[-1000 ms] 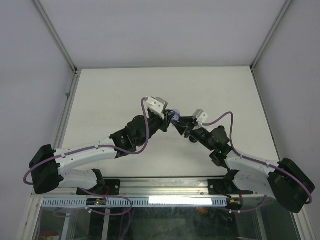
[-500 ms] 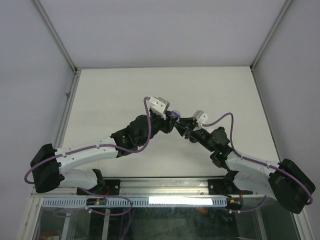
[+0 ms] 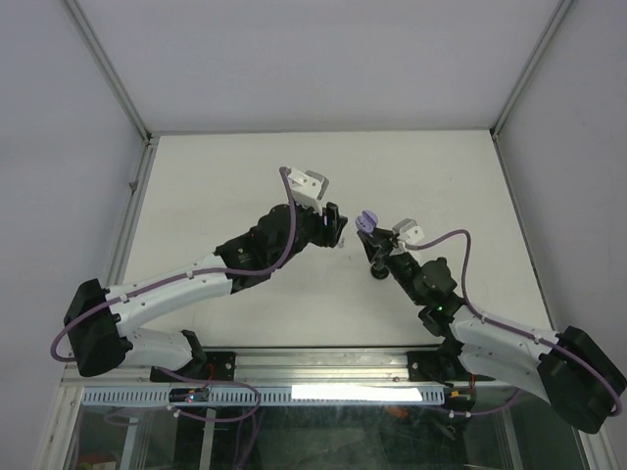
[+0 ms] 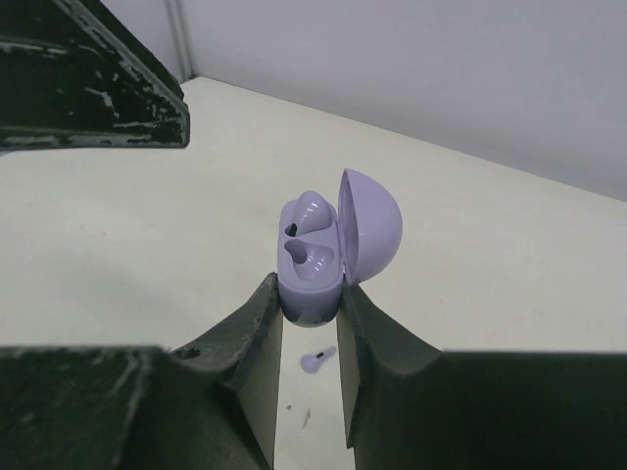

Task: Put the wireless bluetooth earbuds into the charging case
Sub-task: Place the earbud in the charging case, then pick up the earbud from the center of the board.

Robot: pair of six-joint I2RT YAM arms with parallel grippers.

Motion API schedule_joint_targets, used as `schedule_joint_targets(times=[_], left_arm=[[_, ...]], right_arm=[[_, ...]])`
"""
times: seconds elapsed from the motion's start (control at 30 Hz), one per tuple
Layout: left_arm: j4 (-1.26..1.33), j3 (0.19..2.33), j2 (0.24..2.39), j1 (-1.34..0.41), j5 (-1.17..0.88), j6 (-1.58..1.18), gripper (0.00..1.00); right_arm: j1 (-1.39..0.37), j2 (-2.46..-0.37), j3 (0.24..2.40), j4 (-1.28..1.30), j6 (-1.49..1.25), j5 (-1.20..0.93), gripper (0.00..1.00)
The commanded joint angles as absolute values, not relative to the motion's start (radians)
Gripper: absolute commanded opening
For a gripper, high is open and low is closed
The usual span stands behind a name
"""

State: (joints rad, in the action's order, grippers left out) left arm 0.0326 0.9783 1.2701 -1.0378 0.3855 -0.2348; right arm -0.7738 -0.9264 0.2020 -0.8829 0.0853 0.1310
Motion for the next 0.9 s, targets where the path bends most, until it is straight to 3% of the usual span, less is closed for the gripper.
schedule_joint_targets(times=[0.0, 0.3, 0.87], left_arm=[[-0.011, 1.034, 1.345, -0.942, 0.292, -0.316, 0.55], [-0.069, 1.152, 1.593, -0.877, 0.207, -0.311, 0.55], [-0.241, 1.439, 1.996, -0.810, 0.098, -0.310, 0.53]], right_arm=[[-0.770, -0.880, 0.181, -0.909, 0.108, 0.305, 0.00], [-0.766, -0.876, 0.138, -0.971, 0.123, 0.433, 0.00], [-0.755, -0.824, 0.098, -0.995, 0.109, 0.490, 0.00]])
